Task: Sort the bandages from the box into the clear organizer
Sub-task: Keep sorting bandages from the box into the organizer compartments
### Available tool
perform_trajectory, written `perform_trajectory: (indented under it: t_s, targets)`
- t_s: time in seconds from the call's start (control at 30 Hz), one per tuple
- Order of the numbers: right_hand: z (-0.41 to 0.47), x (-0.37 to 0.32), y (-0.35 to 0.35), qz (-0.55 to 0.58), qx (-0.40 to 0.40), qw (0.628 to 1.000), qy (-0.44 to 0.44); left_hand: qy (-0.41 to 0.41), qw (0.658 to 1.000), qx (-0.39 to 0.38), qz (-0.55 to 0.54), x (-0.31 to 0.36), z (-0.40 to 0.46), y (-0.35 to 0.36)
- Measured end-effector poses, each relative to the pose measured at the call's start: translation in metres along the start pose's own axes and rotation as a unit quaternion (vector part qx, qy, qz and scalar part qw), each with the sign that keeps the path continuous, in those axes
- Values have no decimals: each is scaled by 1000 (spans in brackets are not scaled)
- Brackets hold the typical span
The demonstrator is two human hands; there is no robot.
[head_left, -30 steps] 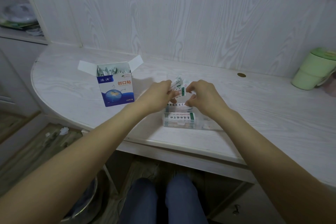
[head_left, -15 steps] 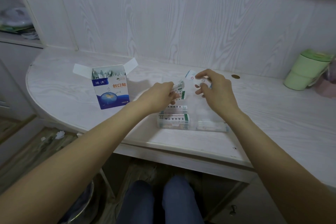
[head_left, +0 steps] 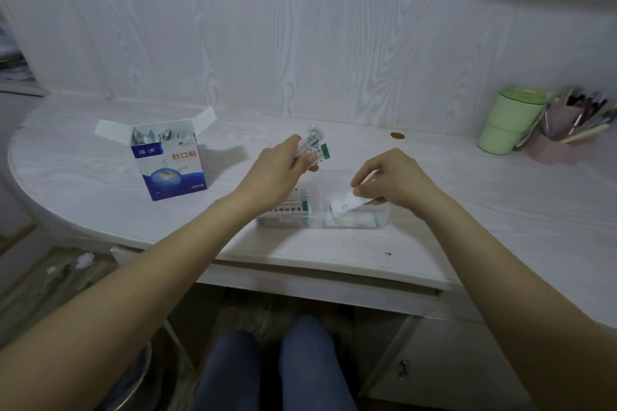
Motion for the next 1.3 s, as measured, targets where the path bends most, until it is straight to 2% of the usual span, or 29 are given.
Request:
perform_trajectory:
  t_s: [0.3,0.4,0.6,0.67,0.77,1.1,1.3]
  targets:
    - [2,1,19,-140,-25,990,-2,17,998,-63,11,12,-10,13]
    - [2,2,22,-155,-26,988,-6,24,995,-95,36,15,-11,22]
    - [4,6,25,-170,-34,985,-18,35,976,-147,154,18,-6,43]
    - [3,5,25,-167,-40,985,-30,22,964,-157,212,17,-4,47]
    - [-1,4,21,-164,-68,983,-40,8,956,-164,244,17,-4,49]
    - [-9,8,4,-153,-83,984,-39,-8,954,-176,242,20,1,52]
    - [-12,9,9,-226,-123,966,-17,-21,955,-185,232,21,2,52]
Point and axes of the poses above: each hand's wrist, its own z-axis towards the middle knuckle, its own y-axis out of the palm, x = y × z, the point moved 6 cm from there along z, towards the middle knuckle, and after that the axes turned 3 degrees about -y, right-handed, at the moved point
